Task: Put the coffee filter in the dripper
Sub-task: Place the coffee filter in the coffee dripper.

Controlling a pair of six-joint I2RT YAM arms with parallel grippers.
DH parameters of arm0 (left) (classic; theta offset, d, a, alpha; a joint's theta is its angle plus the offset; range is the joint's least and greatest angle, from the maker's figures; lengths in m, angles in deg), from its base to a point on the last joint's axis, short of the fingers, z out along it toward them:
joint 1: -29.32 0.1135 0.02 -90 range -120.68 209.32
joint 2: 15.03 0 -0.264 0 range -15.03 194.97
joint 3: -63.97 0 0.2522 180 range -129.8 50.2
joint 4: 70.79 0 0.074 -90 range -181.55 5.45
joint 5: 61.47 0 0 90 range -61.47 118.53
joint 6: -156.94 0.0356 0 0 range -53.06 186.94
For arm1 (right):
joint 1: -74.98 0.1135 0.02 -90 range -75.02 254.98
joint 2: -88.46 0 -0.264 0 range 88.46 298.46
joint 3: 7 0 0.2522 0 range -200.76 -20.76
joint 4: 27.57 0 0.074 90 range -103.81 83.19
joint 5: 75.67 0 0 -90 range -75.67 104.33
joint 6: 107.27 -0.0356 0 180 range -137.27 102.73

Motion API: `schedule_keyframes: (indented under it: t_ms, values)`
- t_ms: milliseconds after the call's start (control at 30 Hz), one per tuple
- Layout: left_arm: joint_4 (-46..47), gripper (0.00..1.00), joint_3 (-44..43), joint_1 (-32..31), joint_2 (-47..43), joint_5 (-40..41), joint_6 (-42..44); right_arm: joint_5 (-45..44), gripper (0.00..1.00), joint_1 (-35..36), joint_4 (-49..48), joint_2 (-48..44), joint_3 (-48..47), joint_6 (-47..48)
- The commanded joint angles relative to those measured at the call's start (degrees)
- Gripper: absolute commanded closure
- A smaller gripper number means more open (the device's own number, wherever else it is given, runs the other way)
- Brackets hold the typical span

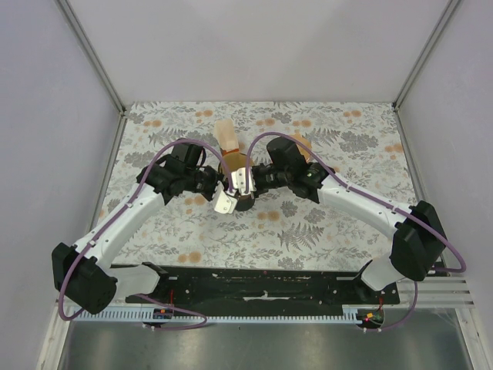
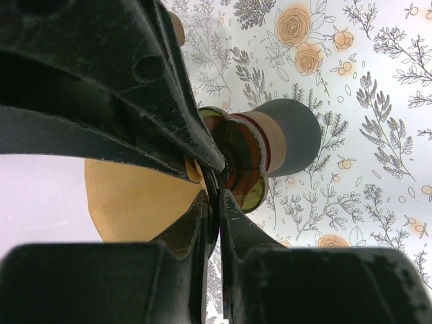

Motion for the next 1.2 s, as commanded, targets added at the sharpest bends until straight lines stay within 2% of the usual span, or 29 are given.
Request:
schedule_keyframes:
  t_ms: [0, 33, 100, 300, 367, 433, 500, 533, 600, 633, 667, 733, 800, 1067, 1167]
  values:
    - [0.5, 0.98, -1.4, 0.1, 0.1, -3.3, -3.7, -1.9, 0.68, 0.5, 1.6, -0.4, 1.8, 3.2]
    - [0.4, 0.98, -1.5, 0.1, 0.1, -3.3, -3.6, -2.1, 0.57, 0.5, 1.6, -0.7, 1.8, 3.5]
    - [0.5, 0.98, -1.5, 0.1, 0.0, -3.4, -3.5, -3.1, 0.50, 0.5, 1.5, -1.2, 1.8, 4.3]
    - [-0.5, 0.98, -1.4, 0.1, -0.5, -3.4, -2.6, -6.6, 0.49, -0.4, 1.8, 0.4, 3.0, 7.3]
    - [-0.7, 0.98, -1.3, 0.1, -0.6, -3.4, -2.5, -6.0, 0.56, -0.5, 1.9, 0.7, 3.1, 7.1]
    - [-0.6, 0.98, -1.5, 0.1, -0.6, -3.6, -2.5, -5.3, 0.76, -0.5, 2.0, 0.6, 3.1, 6.8]
    - [-0.6, 0.98, -1.6, 0.1, -0.5, -3.7, -2.5, -4.7, 0.92, -0.5, 2.3, 0.3, 3.2, 7.1]
    - [-0.6, 0.98, -1.7, 0.1, -0.3, -3.5, -2.5, -4.5, 0.97, -0.5, 2.9, 0.1, 3.1, 7.2]
    - [-0.8, 0.98, -1.7, 0.0, -0.3, -3.5, -2.5, -4.4, 1.00, -0.5, 3.5, -0.4, 3.1, 7.4]
    - [-0.9, 0.98, -1.6, 0.0, -0.4, -3.5, -2.4, -4.4, 0.98, -0.5, 3.5, -0.7, 3.1, 7.2]
    - [-1.0, 0.98, -1.8, 0.1, -0.4, -3.7, -2.3, -4.4, 0.88, -0.5, 3.3, -1.1, 3.0, 6.5]
    - [-1.2, 0.98, -1.6, 0.1, -0.3, -3.5, -2.2, -3.7, 0.58, -0.5, 3.1, -2.1, 2.5, 4.7]
    - [-1.2, 0.98, -1.6, 0.0, -0.4, -3.7, -2.2, -2.1, 0.47, -0.8, 3.0, -3.6, 1.7, 2.0]
    - [-1.9, 0.98, -1.8, 0.1, -0.7, -3.4, -1.2, 7.0, 0.33, -3.5, 2.6, -11.1, 1.6, -7.1]
    - [-2.1, 0.98, -1.8, 0.1, -0.7, -3.4, -0.5, 9.2, 0.23, -5.1, 1.4, -11.7, 0.2, -16.0]
